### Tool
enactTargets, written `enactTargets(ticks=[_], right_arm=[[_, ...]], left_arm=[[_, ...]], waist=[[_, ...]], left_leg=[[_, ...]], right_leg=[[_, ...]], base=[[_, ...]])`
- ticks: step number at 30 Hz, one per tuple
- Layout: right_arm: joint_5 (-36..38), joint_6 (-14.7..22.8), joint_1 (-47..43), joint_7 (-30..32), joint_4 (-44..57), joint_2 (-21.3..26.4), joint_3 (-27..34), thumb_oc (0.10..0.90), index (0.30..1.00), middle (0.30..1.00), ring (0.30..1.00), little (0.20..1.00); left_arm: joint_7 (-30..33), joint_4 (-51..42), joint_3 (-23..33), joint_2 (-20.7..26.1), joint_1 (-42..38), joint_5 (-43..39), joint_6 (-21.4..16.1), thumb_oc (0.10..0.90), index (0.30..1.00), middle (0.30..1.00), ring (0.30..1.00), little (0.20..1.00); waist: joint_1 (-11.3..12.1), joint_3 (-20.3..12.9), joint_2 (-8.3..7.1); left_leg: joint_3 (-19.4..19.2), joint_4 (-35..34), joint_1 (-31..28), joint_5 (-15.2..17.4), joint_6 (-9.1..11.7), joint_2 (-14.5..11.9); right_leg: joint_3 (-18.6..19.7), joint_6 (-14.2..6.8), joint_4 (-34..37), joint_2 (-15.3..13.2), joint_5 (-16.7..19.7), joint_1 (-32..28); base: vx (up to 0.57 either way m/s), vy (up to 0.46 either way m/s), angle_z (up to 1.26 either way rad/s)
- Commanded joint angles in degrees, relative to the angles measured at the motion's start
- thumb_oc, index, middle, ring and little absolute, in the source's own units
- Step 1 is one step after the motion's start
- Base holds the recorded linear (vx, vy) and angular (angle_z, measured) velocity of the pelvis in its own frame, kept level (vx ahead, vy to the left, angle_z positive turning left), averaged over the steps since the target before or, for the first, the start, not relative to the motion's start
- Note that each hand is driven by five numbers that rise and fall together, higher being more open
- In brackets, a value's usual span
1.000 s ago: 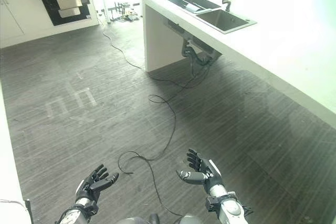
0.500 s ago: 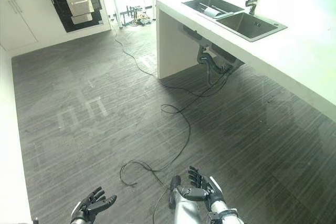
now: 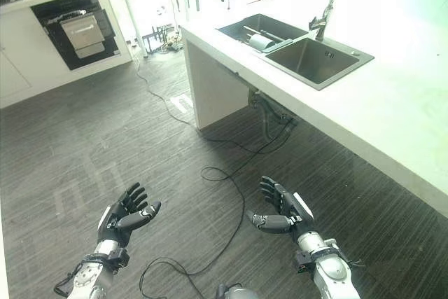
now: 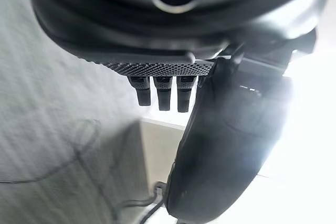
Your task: Place the dishes in the dishwasher.
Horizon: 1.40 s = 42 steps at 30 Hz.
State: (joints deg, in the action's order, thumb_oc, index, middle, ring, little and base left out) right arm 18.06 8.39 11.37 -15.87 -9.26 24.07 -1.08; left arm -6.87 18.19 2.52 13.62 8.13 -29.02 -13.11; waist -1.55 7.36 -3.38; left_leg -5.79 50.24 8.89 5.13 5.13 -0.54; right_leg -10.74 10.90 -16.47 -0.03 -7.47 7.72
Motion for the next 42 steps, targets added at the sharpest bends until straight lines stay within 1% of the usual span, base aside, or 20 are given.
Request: enactTargets(ticks=[1,2,3,5,8,12,18,19,20,21,22,23,25,26,27,29,31,34,37,42], right_arm=[[1.59,5.87,-2.68,-0.87,5.11,2.33,2.79,0.8,0.9,0.9,0.9,0.9],[2.11,6.02,-3.7,-1.42,5.43,2.67,2.85,0.8,0.9,0.9,0.9,0.9],[2.33,5.63,-4.35,-1.91,6.66,2.72,3.11,0.8,0.9,0.9,0.9,0.9],[2.18,5.45,-4.08,-2.39,8.3,2.9,3.43,0.8,0.9,0.9,0.9,0.9],[3.12,5.22,-3.79,-3.84,10.97,3.56,4.42,0.8,0.9,0.9,0.9,0.9],[6.18,3.4,-3.76,-7.4,13.8,4.25,4.34,0.8,0.9,0.9,0.9,0.9],[6.9,1.93,-3.91,-4.75,18.3,1.48,3.34,0.8,0.9,0.9,0.9,0.9],[6.49,2.04,-3.92,-3.94,18.65,0.43,3.19,0.8,0.9,0.9,0.9,0.9],[5.59,2.38,-3.63,-2.95,19.18,-0.97,3.12,0.8,0.9,0.9,0.9,0.9],[5.46,2.5,-3.37,-2.76,19.33,-1.37,3.24,0.8,0.9,0.9,0.9,0.9],[5.39,2.81,-2.99,-2.01,20.17,-2.28,3.09,0.8,0.9,0.9,0.9,0.9],[5.65,2.78,-2.97,-2.0,20.45,-2.45,2.87,0.8,0.9,0.9,0.9,0.9],[6.45,2.76,-3.54,-2.31,20.95,-2.25,1.92,0.8,0.9,0.9,0.9,0.9],[7.14,2.3,-3.81,-2.22,22.08,-1.32,1.86,0.8,0.9,0.9,0.9,0.9],[7.45,2.17,-3.83,-2.25,22.48,-0.91,2.02,0.8,0.9,0.9,0.9,0.9],[8.84,2.09,-4.16,-3.04,23.28,0.18,3.15,0.8,0.9,0.9,0.9,0.9],[10.74,2.18,-4.14,-4.01,23.95,1.85,4.51,0.8,0.9,0.9,0.9,0.9],[11.72,1.52,-4.32,-3.16,25.35,2.72,6.02,0.8,0.9,0.9,0.9,0.9],[12.05,2.7,-3.71,-3.46,26.01,2.5,6.91,0.8,0.9,0.9,0.9,0.9],[11.2,3.07,-4.59,-1.09,27.14,2.76,8.66,0.8,0.9,0.9,0.9,0.9]], left_arm=[[0.17,-3.87,1.66,4.56,1.57,-3.04,-6.12,0.8,0.9,0.9,0.9,0.9],[0.08,-5.07,1.99,4.71,2.11,-3.34,-6.99,0.8,0.9,0.9,0.9,0.9],[-0.22,-6.52,2.75,5.03,2.7,-3.88,-7.59,0.8,0.9,0.9,0.9,0.9],[-0.38,-8.63,3.51,5.11,3.43,-4.68,-7.5,0.8,0.9,0.9,0.9,0.9],[-1.45,-11.59,4.6,4.76,4.75,-6.13,-9.5,0.8,0.9,0.9,0.9,0.9],[0.56,-12.88,5.67,5.06,5.5,-4.41,-11.93,0.8,0.9,0.9,0.9,0.9],[1.25,-14.82,5.74,6.66,2.04,-2.28,-9.59,0.8,0.9,0.9,0.9,0.9],[1.01,-15.08,5.71,6.94,1.57,-2.07,-9.31,0.8,0.9,0.9,0.9,0.9],[0.8,-15.78,5.62,7.39,1.06,-1.75,-9.37,0.8,0.9,0.9,0.9,0.9],[0.69,-16.18,5.62,7.5,0.91,-1.62,-9.26,0.8,0.9,0.9,0.9,0.9],[0.92,-17.82,5.52,7.65,0.57,-0.82,-9.68,0.8,0.9,0.9,0.9,0.9],[1.15,-18.24,5.48,7.77,0.58,-0.34,-10.18,0.8,0.9,0.9,0.9,0.9],[2.62,-19.95,5.29,7.81,0.59,1.15,-11.84,0.8,0.9,0.9,0.9,0.9],[2.66,-21.9,5.6,8.47,0.23,1.05,-12.06,0.8,0.9,0.9,0.9,0.9],[2.36,-22.56,5.81,8.64,0.12,0.87,-12.01,0.8,0.9,0.9,0.9,0.9],[0.8,-23.88,6.52,9.19,-0.71,1.55,-13.21,0.8,0.9,0.9,0.9,0.9],[0.01,-25.04,6.74,10.06,-1.81,4.02,-13.44,0.8,0.9,0.9,0.9,0.9],[-0.27,-26.01,5.44,10.71,-2.96,6.52,-12.75,0.8,0.9,0.9,0.9,0.9],[-0.93,-27.43,6.13,11.1,-2.35,7.46,-12.41,0.8,0.9,0.9,0.9,0.9],[-2.33,-28.1,6.49,11.27,-3.49,5.45,-11.83,0.8,0.9,0.9,0.9,0.9]], waist=[[0.61,0.57,-0.74],[0.88,0.86,-0.63],[1.1,1.09,0.76],[1.22,1.08,2.32],[1.95,0.99,3.78],[2.93,0.56,4.01],[3.83,-2.09,2.32],[3.87,-2.15,1.88],[3.6,-2.15,1.65],[3.41,-2.17,1.57],[2.86,-1.85,2.71],[2.69,-1.59,3.1],[2.12,-0.83,3.28],[1.59,-0.43,2.91],[1.38,-0.38,3.0],[0.86,0.27,2.24],[-0.4,1.27,0.47],[-1.83,1.32,0.11],[-1.7,0.34,0.43],[-2.97,-2.67,0.94]], left_leg=[[-4.26,-19.83,-2.57,-4.43,-2.25,0.03],[-5.95,-27.07,-3.89,-4.15,-2.59,-0.27],[-6.52,-33.05,-1.97,-3.95,-2.15,-2.16],[-4.72,-33.05,2.29,-1.82,-1.06,-4.85],[-3.16,-33.05,7.86,-3.16,0.82,-8.84],[-1.92,-33.05,8.18,-1.57,0.78,-8.67],[-0.56,-33.05,5.33,2.43,-3.18,-3.85],[-0.03,-33.05,4.99,2.85,-4.22,-2.46],[1.25,-33.05,4.39,3.21,-6.03,-0.3],[1.88,-33.05,3.72,3.77,-6.79,0.79],[3.92,-33.05,2.38,4.4,-8.28,2.44],[4.55,-33.05,1.61,4.67,-8.56,2.78],[5.41,-33.05,-0.11,4.95,-8.7,3.66],[6.19,-33.05,-0.67,4.65,-8.45,4.4],[6.61,-33.05,-0.75,4.61,-8.31,4.39],[6.33,-33.05,-2.3,5.81,-7.99,4.78],[5.38,-33.05,-5.08,7.87,-7.75,5.85],[5.21,-33.05,-8.94,10.89,-7.65,6.81],[3.27,-33.05,-11.71,13.98,-7.55,6.02],[1.37,-33.05,-16.04,17.47,-7.2,5.27]], right_leg=[[-0.26,-10.97,-0.72,-5.15,-2.15,-2.03],[0.57,-11.55,-0.72,-4.78,-2.71,-2.67],[1.72,-12.18,-0.72,-3.13,-3.47,-3.25],[2.25,-12.64,-0.72,-1.69,-4.78,-4.21],[3.17,-12.28,-0.72,-0.33,-6.73,-6.0],[2.98,-13.32,-0.72,-2.08,-7.84,-8.01],[1.34,-16.1,-0.72,-6.37,-7.52,-12.22],[1.13,-16.75,-0.72,-7.09,-5.19,-12.9],[0.49,-17.91,-0.72,-7.88,1.86,-14.24],[0.4,-18.33,-0.72,-8.14,5.56,-15.36],[-0.29,-18.67,-9.93,-8.67,12.56,-12.06],[-0.56,-18.57,-13.32,-8.4,13.45,-10.18],[-0.54,-17.62,-16.77,-6.69,12.09,-4.14],[-0.54,-16.86,-11.76,-3.1,9.06,-2.26],[-0.99,-16.56,-9.86,-2.22,8.3,-2.44],[-3.53,-17.04,-0.86,-2.26,9.41,-1.21],[-2.93,-17.64,-0.72,-4.89,6.84,5.69],[-2.62,-18.98,-0.72,-8.07,7.34,14.48],[-5.64,-19.45,-0.72,-8.78,5.92,14.67],[-5.27,-18.02,-0.72,-8.01,7.13,9.99]], base=[[0.2,0.056,-0.24],[0.28,0.167,-0.13],[0.25,0.201,-0.43],[0.2,0.21,-0.4],[0.25,0.245,-0.12],[0.27,0.294,-0.22],[0.27,0.303,-0.1],[0.28,0.317,0.24],[0.31,0.328,0.24],[0.36,0.463,0.5],[0.26,0.356,0.41],[0.25,0.375,0.5],[0.19,0.148,0.21],[0.2,0.028,0.04],[0.26,-0.012,0.08],[0.23,-0.053,0.44],[0.28,-0.126,0.46],[0.46,-0.224,0.26],[0.37,-0.207,0.33],[0.34,-0.224,-0.25]])
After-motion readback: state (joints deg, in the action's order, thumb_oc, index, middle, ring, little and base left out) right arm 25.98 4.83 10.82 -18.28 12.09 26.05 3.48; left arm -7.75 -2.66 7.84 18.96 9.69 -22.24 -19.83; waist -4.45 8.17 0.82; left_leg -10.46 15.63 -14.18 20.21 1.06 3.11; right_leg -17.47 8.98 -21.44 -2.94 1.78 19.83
